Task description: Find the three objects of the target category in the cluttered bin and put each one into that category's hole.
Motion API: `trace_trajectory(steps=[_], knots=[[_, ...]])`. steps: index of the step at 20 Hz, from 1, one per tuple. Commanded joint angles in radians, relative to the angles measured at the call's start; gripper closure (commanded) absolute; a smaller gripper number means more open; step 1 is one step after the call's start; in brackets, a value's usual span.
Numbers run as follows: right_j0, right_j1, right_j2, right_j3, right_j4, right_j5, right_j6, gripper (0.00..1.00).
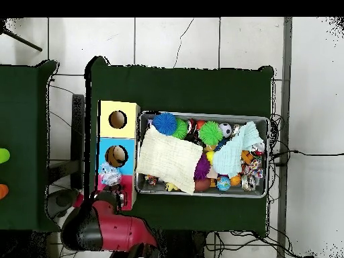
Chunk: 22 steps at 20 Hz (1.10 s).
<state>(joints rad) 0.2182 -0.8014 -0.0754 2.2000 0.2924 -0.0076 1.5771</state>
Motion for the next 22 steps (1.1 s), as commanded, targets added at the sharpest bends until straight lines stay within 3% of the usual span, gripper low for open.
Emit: trace_trajectory(steps=[1,4,14,22], knots=[[0.131,0.137,-0.131,-0.268,-0.025,0.166,0.046,0.00],[0.131,0.128,-0.136,-0.272,-0.049,0.185,0.063,0.00],[0.157,-0.034,-0.177,-0.273,-0.109,0.418,0.111,0.00],[0.143,0.013,-0.159,-0.289,-0.111,0.365,0.137,0.00]])
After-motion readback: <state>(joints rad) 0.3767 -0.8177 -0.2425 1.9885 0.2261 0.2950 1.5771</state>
